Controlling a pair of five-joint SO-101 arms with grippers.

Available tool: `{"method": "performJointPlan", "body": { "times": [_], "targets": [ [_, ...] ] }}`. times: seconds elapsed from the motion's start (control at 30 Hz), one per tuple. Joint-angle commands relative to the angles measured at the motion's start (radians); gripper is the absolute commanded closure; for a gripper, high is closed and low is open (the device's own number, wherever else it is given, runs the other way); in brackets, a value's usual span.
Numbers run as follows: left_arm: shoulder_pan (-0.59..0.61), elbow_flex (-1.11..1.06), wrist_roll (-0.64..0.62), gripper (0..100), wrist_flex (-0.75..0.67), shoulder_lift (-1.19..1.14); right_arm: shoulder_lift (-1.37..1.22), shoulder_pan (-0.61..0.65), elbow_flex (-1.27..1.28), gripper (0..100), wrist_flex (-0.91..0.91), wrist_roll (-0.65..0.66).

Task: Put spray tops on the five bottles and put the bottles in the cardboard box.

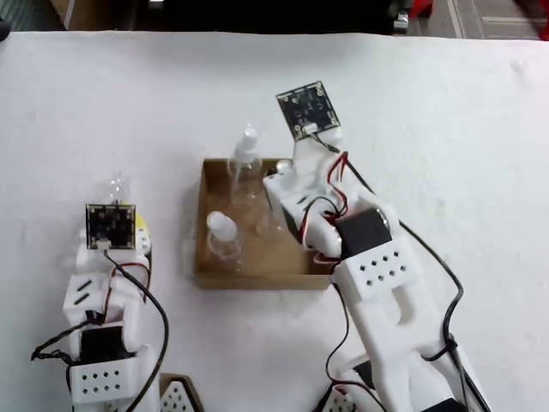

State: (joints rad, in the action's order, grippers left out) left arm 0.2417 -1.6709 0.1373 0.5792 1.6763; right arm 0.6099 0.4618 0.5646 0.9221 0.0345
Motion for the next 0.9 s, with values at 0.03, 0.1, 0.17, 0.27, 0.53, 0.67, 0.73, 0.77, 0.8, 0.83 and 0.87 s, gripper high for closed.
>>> {"method": "performJointPlan", "body": {
  "times": [0.03, 0.1, 0.17, 0.27, 0.53, 0.67, 0.73, 0.77, 0.8, 0.83, 0.87],
  "targets": [
    [-0.015, 0.011, 0.009, 97, -0.035, 0.019, 0.002, 0.004, -0.025, 94.7, -0.022, 0.028],
    [-0.015, 0.011, 0.009, 97, -0.035, 0.019, 0.002, 0.005, -0.011, 94.7, -0.041, 0.044],
    [-0.015, 0.011, 0.009, 97, -0.035, 0.019, 0.002, 0.005, 0.012, 94.7, -0.064, 0.051],
    [-0.015, 0.011, 0.009, 97, -0.035, 0.019, 0.002, 0.027, 0.041, 94.7, -0.093, 0.052],
    [-0.015, 0.011, 0.009, 97, -0.035, 0.019, 0.002, 0.061, 0.048, 94.7, -0.096, 0.092],
    [-0.015, 0.011, 0.009, 97, -0.035, 0.019, 0.002, 0.061, 0.048, 94.3, -0.094, 0.092],
    [-0.015, 0.011, 0.009, 97, -0.035, 0.019, 0.002, 0.061, 0.048, 94.2, -0.094, 0.092],
    [-0.015, 0.011, 0.009, 97, -0.035, 0.019, 0.002, 0.061, 0.048, 94.1, -0.093, 0.092],
    [-0.015, 0.011, 0.009, 97, -0.035, 0.019, 0.002, 0.061, 0.048, 93.5, -0.093, 0.092],
    [-0.015, 0.011, 0.009, 97, -0.035, 0.019, 0.002, 0.061, 0.048, 92.0, -0.091, 0.092],
    [-0.015, 0.011, 0.009, 97, -0.035, 0.019, 0.004, 0.061, 0.048, 89.7, -0.091, 0.092]
  ]
}}
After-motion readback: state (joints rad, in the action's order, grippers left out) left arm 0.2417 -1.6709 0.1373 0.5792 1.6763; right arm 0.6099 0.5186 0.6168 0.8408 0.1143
